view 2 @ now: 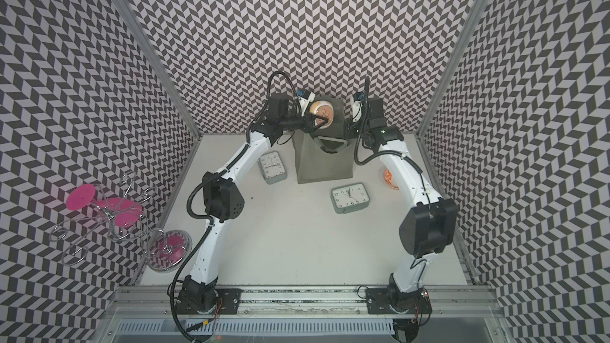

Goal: Put the alarm clock into the canvas bag
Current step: Place the alarm at the canvas bag.

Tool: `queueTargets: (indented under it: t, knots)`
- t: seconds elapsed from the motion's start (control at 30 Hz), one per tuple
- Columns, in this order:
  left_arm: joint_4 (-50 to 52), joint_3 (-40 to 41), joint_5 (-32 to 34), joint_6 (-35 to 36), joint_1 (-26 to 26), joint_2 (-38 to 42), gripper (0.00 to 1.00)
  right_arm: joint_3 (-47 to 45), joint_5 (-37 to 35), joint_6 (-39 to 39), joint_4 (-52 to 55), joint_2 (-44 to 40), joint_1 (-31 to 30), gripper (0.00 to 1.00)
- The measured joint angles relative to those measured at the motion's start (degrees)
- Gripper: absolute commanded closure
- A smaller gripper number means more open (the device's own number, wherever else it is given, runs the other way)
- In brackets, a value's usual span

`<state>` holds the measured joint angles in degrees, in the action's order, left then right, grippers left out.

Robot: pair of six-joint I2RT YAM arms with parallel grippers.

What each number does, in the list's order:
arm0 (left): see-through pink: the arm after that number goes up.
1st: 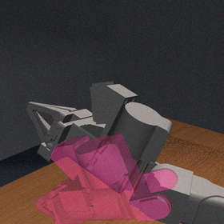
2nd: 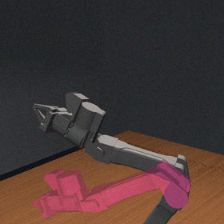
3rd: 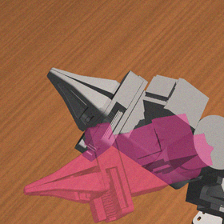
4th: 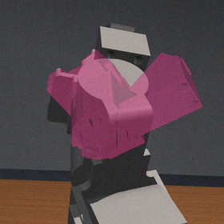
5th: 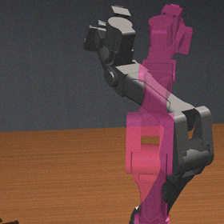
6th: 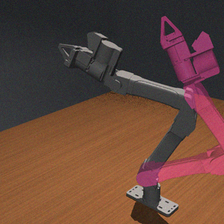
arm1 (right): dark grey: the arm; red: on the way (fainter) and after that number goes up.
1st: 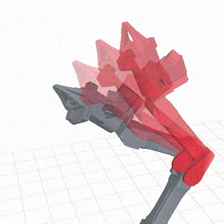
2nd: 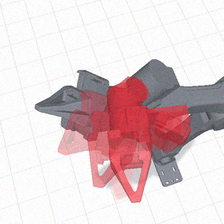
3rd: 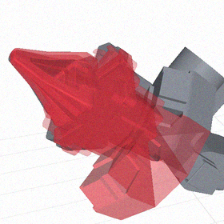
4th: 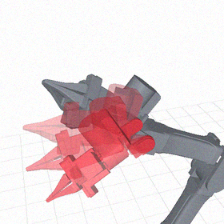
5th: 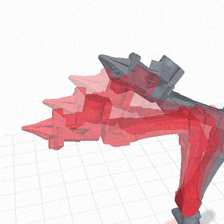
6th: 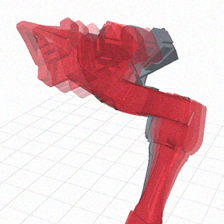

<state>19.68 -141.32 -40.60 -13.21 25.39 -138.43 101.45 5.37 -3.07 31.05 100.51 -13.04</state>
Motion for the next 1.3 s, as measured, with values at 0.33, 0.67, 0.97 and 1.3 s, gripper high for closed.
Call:
queueTargets:
  t: [0.33,0.67,0.97,1.3]
  knots:
    - [2.3,-0.1,-1.7,-7.7,1.0,-2.6,0.5,-2.8,2.4,-1.1,-2.4,-1.4,0.0,1.0]
    - [5.4,0.0,-1.5,-8.7,3.7,-4.4,0.19,-5.2,4.2,-1.4,-4.5,-2.5,0.2,1.0]
    - [8.0,2.3,0.6,-7.0,2.0,0.8,0.14,-5.5,4.8,-1.5,-4.5,-3.0,1.5,1.0]
    - [5.8,21.1,11.1,-5.9,-3.5,25.5,0.14,-6.6,6.2,-2.1,-4.5,-4.5,2.6,0.96]
